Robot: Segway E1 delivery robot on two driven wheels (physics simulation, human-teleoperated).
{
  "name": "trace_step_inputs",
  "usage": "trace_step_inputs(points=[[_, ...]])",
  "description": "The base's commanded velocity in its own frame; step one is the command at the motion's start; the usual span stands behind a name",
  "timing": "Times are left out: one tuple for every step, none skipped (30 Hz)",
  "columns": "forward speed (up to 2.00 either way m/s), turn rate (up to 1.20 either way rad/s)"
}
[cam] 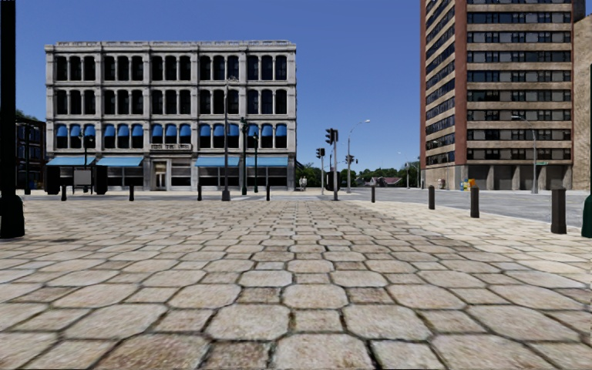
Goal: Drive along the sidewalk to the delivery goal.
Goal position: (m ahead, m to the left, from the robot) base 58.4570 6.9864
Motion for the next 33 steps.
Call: trace_step_inputs(points=[[2.00,-0.01],[2.00,-0.01],[2.00,-0.01],[2.00,-0.01],[2.00,-0.01],[2.00,-0.01],[2.00,-0.01],[2.00,-0.01],[2.00,-0.01],[2.00,-0.01],[2.00,-0.01],[2.00,-0.01],[2.00,-0.01],[2.00,-0.01],[2.00,-0.01],[2.00,-0.01],[2.00,-0.01],[2.00,-0.01],[2.00,-0.01],[2.00,-0.01],[2.00,-0.01],[2.00,-0.01],[2.00,-0.01],[2.00,-0.01],[2.00,-0.01],[2.00,-0.01],[2.00,-0.01],[2.00,-0.01],[2.00,-0.01],[2.00,-0.01],[2.00,-0.01],[2.00,-0.01],[2.00,-0.01]])
